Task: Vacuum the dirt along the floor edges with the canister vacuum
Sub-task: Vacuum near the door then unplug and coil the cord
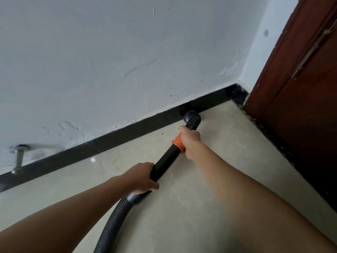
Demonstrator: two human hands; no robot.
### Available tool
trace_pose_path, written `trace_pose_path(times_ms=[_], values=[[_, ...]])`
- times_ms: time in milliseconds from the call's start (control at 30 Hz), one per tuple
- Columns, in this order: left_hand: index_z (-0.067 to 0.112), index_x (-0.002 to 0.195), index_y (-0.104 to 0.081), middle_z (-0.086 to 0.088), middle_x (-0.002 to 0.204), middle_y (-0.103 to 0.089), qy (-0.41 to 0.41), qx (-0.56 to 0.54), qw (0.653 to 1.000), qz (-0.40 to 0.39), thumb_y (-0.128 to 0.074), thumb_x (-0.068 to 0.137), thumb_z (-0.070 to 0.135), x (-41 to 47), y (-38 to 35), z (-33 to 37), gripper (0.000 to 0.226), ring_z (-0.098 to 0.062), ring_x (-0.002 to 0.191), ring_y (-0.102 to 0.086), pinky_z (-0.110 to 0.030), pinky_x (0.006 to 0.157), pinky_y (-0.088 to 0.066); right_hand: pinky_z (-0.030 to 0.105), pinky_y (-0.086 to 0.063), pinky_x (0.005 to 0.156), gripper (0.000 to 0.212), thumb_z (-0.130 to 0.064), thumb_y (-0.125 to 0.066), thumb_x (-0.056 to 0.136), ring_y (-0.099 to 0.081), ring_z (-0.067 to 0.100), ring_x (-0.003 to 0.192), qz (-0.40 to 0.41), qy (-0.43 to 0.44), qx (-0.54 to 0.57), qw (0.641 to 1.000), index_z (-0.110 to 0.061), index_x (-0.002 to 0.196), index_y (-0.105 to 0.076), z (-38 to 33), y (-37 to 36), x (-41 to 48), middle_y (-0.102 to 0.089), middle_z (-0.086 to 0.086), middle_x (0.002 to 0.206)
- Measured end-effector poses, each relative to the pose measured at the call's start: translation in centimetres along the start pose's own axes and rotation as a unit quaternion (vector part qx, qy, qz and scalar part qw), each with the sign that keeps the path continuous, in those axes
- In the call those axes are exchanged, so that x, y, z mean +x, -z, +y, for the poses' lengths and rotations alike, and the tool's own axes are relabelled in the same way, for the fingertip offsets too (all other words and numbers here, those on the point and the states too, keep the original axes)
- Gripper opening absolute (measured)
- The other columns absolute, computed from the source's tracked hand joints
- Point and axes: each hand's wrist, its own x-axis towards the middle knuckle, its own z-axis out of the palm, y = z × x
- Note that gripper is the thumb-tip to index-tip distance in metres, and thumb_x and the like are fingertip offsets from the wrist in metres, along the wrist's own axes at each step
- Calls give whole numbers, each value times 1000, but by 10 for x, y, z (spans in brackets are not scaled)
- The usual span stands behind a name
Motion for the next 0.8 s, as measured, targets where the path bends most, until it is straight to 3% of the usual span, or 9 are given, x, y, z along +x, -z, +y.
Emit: trace_pose_path(times_ms=[167, 333, 433, 600, 733, 800], values=[[24, 100, -49, 4, 94, -57, 56, -19, 998, -35, -72, 77, 32, -46, -12, -49, 33, -14, 87, -57, -22, 73, -44, 41, -62, 75, 30, -29, -60, 89, -69, 20, 59, -48, -43, -34, 997, -6, 108, -56, 39, -48, -38, -67, 10, 88], [26, 96, -47, 11, 85, -53, 111, -52, 992, -40, -73, 77, 32, -85, -29, -93, 33, -9, 81, -56, -17, 63, -40, 45, -58, 85, 38, -34, -57, 88, -70, 28, 81, -78, -55, -88, 992, -8, 115, -52, 74, -94, -70, -65, 8, 91], [26, 91, -46, 12, 83, -53, 149, -61, 986, -46, -74, 74, 32, -106, -38, -116, 32, -6, 75, -54, -15, 59, -38, 43, -57, 87, 38, -34, -54, 90, -68, 26, 83, -115, -68, -119, 984, -11, 119, -50, 93, -117, -90, -62, 5, 89], [27, 83, -46, 10, 83, -56, 177, -49, 982, -53, -73, 73, 30, -127, -40, -137, 29, -6, 73, -55, -14, 59, -40, 44, -55, 89, 46, -38, -56, 89, -61, 29, 98, -167, -85, -148, 971, -11, 126, -49, 107, -136, -106, -60, 8, 108], [28, 84, -47, 9, 84, -56, 137, -22, 988, -62, -72, 73, 30, -108, -24, -116, 27, -8, 75, -55, -17, 61, -41, 38, -55, 83, 44, -36, -55, 91, -63, 26, 91, -100, -63, -125, 985, -9, 125, -49, 89, -110, -93, -62, 7, 106], [24, 95, -51, 6, 91, -59, 99, -16, 993, -65, -71, 75, 29, -87, -15, -91, 29, -13, 84, -58, -21, 68, -43, 36, -56, 81, 39, -36, -55, 92, -68, 26, 88, -54, -47, -103, 992, -9, 119, -50, 75, -81, -79, -68, 10, 105]])
